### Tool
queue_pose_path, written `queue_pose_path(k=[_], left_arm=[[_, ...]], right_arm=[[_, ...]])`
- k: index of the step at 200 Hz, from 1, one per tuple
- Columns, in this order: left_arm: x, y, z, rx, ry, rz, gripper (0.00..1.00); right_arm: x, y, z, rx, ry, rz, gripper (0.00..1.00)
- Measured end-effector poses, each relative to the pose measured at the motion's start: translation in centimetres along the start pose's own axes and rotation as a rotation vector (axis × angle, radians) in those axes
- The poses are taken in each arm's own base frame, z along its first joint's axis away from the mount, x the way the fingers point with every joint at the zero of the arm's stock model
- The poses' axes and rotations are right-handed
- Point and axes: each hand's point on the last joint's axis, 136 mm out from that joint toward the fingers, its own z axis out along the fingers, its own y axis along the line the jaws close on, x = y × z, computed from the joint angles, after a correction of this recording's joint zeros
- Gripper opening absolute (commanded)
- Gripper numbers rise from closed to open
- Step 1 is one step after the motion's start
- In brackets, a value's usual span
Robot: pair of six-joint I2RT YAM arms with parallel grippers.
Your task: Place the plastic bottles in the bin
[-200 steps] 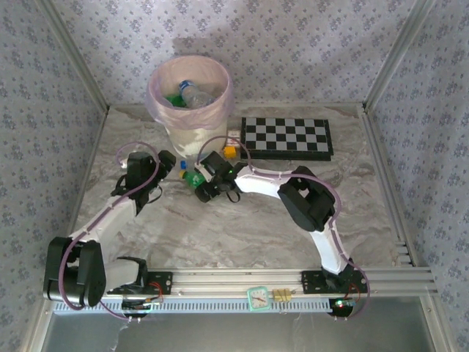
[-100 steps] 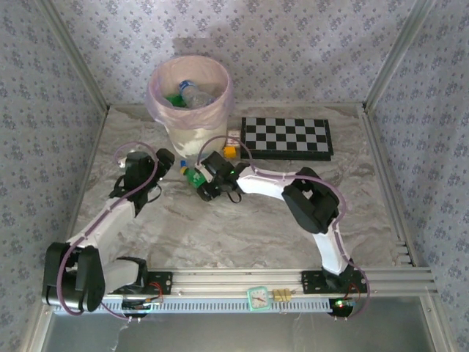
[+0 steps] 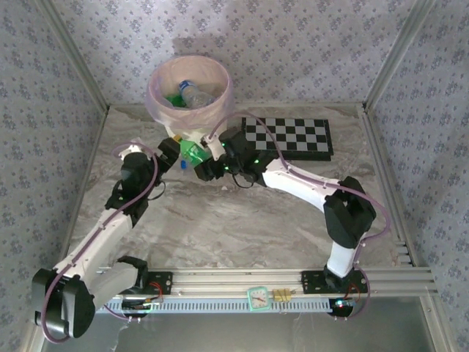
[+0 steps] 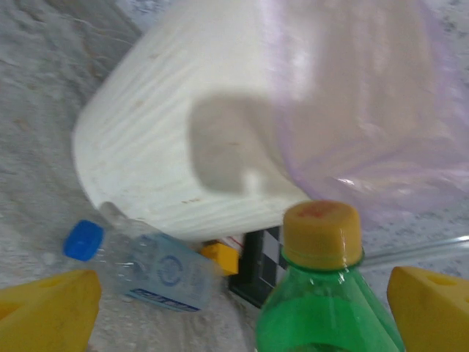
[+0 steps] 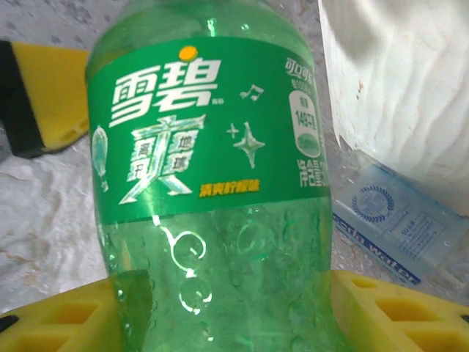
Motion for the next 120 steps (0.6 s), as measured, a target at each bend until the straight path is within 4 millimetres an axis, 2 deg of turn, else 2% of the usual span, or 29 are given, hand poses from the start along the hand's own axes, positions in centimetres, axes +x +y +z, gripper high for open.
queue_pose_path(k=[25,44,80,108,120], left_arm=[[0.7,-2.3,0.1,0.075,0.021,0.009,1.0],[1.4,-3.3,0.6,0.112,0.044,0.014,0.98],[2.8,-3.5,1.4,0.123,0.088,0.027,0.88],[2.8,-3.8,1.4,0.137,0.089,0.03,0.77],[2.9,-3.9,1.5,0.143,0.093,0.026,0.76]], right_arm=[[-0.6,0.7,-0.3,-0.042,-0.02,0.01,0.49],[-0.7,1.2,-0.4,-0.069,-0.026,0.02,0.49],[-0.1,1.6,-0.3,-0.097,-0.026,0.038,0.49],[-0.1,1.7,-0.4,-0.107,-0.034,0.049,0.49],[-0.3,1.8,-0.5,-0.11,-0.042,0.049,0.49]])
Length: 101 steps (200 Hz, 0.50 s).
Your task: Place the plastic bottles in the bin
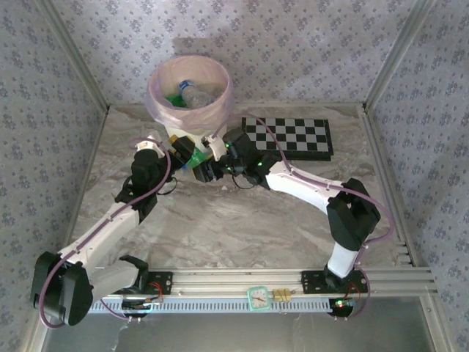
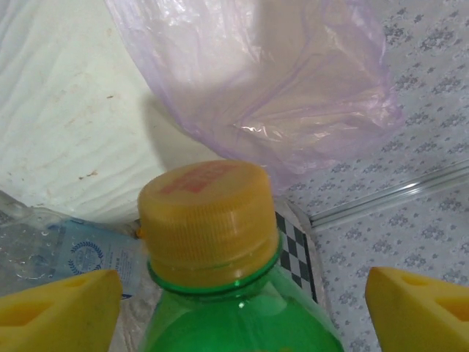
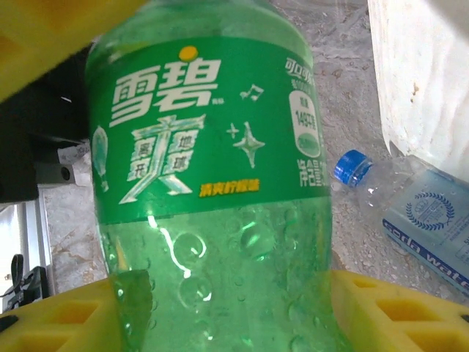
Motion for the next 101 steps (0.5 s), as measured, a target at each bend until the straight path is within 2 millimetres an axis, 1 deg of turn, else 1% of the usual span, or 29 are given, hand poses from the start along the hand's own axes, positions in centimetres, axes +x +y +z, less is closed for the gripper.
queue_pose_path(k=[40,62,80,90,101], left_arm=[[1.1,-0.2,0.7,0.011,0.034,0.004,0.75],[1.4,-0.3,0.9,0.014,0.047,0.005,0.64],[1.2,-0.5,0.9,0.018,0.043,-0.001,0.58],[1.2,-0.6,0.9,0.02,0.042,0.001,0.56],[1.1,-0.7,0.9,0.022,0.04,0.001,0.53]], right_arm=[[-0.2,0.1,0.0,-0.006,-0.015,0.006,0.49],[-0.2,0.1,0.0,-0.006,-0.017,0.009,0.49],[-0.5,0.1,0.0,-0.007,-0.024,0.006,0.49],[-0.6,0.2,-0.1,-0.008,-0.028,0.004,0.53],[-0.6,0.2,-0.1,-0.008,-0.03,0.003,0.62]])
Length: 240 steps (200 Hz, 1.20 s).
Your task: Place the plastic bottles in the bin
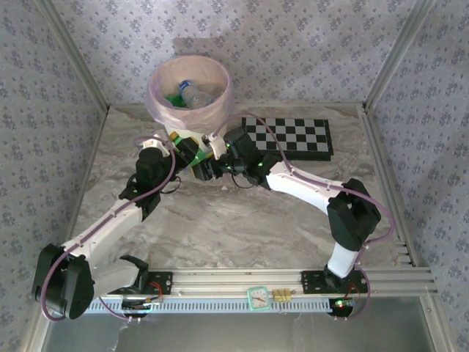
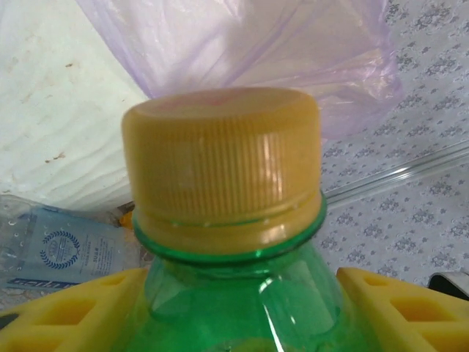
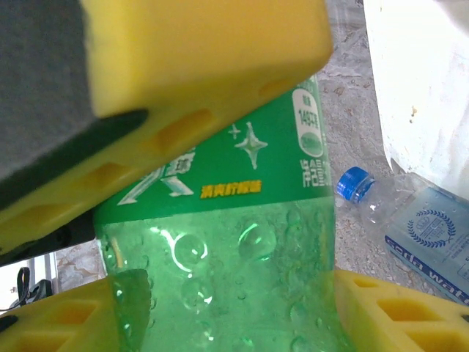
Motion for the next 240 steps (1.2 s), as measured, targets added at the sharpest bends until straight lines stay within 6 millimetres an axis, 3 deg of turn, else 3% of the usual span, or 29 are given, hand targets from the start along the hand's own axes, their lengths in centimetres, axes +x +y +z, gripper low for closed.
queue_pose_path(k=[27,62,113,159,192,240], left_arm=[[-0.1,-0.2,0.0,0.008,-0.003,0.009,0.5],[-1.3,-2.1,0.0,0.037,-0.024,0.067,0.49],[-7.8,-10.7,0.0,0.18,-0.154,0.24,0.49],[-14.2,-15.3,1.8,0.195,-0.23,0.43,0.49],[-17.9,-16.1,3.9,0.165,-0.228,0.529,0.49],[-20.4,-14.1,7.5,0.059,-0.127,0.641,0.49]], right_arm=[[-0.1,0.0,-0.2,0.002,-0.005,0.004,0.82],[0.2,0.3,-1.3,0.008,-0.013,0.0,0.95],[-0.1,0.3,-4.2,0.04,-0.064,-0.01,1.0],[0.5,-1.8,-6.0,0.119,-0.081,0.007,1.0],[1.3,-3.0,-6.9,0.172,-0.084,0.017,1.0],[1.7,-4.1,-7.9,0.236,-0.096,0.027,1.0]])
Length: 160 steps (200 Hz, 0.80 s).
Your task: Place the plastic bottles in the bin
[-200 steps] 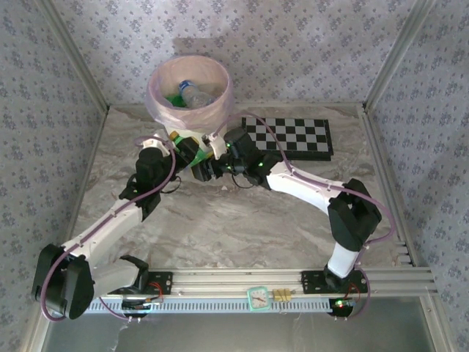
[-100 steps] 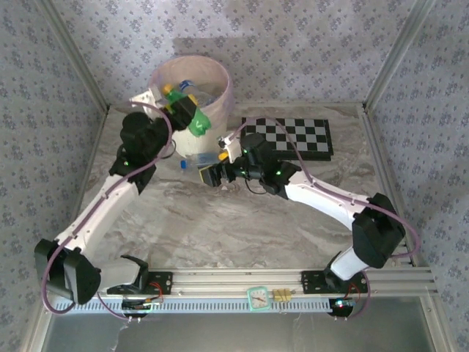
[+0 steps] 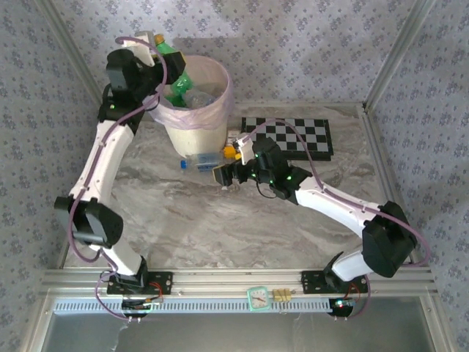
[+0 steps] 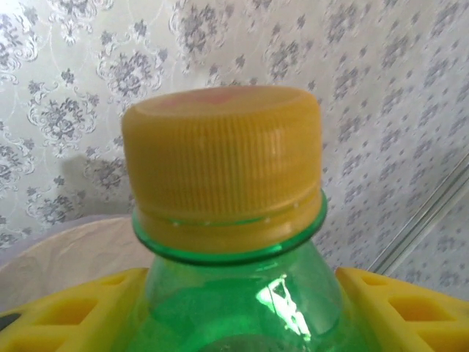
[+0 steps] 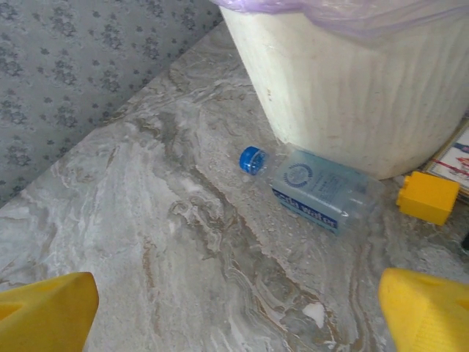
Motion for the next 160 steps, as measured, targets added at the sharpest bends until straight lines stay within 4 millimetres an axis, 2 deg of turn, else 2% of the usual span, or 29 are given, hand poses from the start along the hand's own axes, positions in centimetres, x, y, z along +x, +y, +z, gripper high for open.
queue_pose_path(k=[20,48,70,97,111,126,141,160], left_arm=[[0.6,1.2,1.6,-0.022,0.073,0.027,0.49],[2.7,3.0,3.6,-0.056,0.185,0.05,0.49],[5.6,4.5,5.0,-0.084,0.294,0.058,0.49],[9.2,6.3,5.7,-0.123,0.409,0.057,0.54],[10.7,7.0,5.8,-0.142,0.456,0.053,0.6],[11.5,7.4,5.6,-0.157,0.485,0.053,0.73],[11.5,7.5,5.4,-0.164,0.49,0.049,0.87],[11.0,7.3,5.3,-0.163,0.48,0.059,1.0]], right_arm=[[0.0,-0.6,-0.2,0.025,-0.006,0.004,1.0],[0.0,-1.3,-0.3,0.049,-0.01,0.008,1.0],[0.1,-1.5,-0.4,0.062,-0.011,0.015,1.0],[-0.1,-1.7,-0.5,0.075,-0.019,0.023,1.0],[-0.2,-1.9,-0.6,0.081,-0.022,0.027,1.0],[-0.2,-2.1,-0.7,0.089,-0.025,0.034,1.0],[-0.2,-2.2,-0.7,0.091,-0.026,0.035,1.0],[-0.2,-2.2,-0.7,0.091,-0.026,0.036,1.0]])
